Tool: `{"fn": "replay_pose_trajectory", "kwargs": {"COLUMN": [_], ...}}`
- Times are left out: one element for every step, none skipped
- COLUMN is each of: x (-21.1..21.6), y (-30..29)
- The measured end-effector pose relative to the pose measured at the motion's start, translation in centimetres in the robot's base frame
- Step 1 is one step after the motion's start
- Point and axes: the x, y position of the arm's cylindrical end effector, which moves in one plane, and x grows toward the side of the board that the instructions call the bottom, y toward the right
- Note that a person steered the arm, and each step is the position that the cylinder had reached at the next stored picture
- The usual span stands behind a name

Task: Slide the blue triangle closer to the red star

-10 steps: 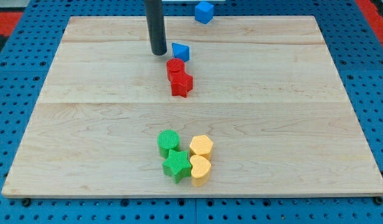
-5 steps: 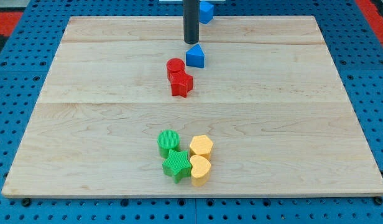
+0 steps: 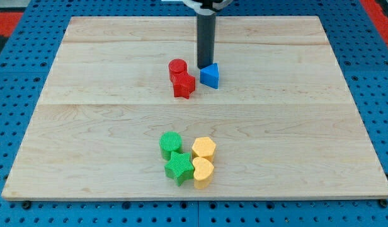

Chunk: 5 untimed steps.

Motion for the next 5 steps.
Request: {"fn": "replay_pose_trajectory", "kwargs": {"x": [-0.5, 0.7, 2.9, 3.4, 3.4], "y": [4.1, 6.1, 4.4, 1.4, 0.9]}}
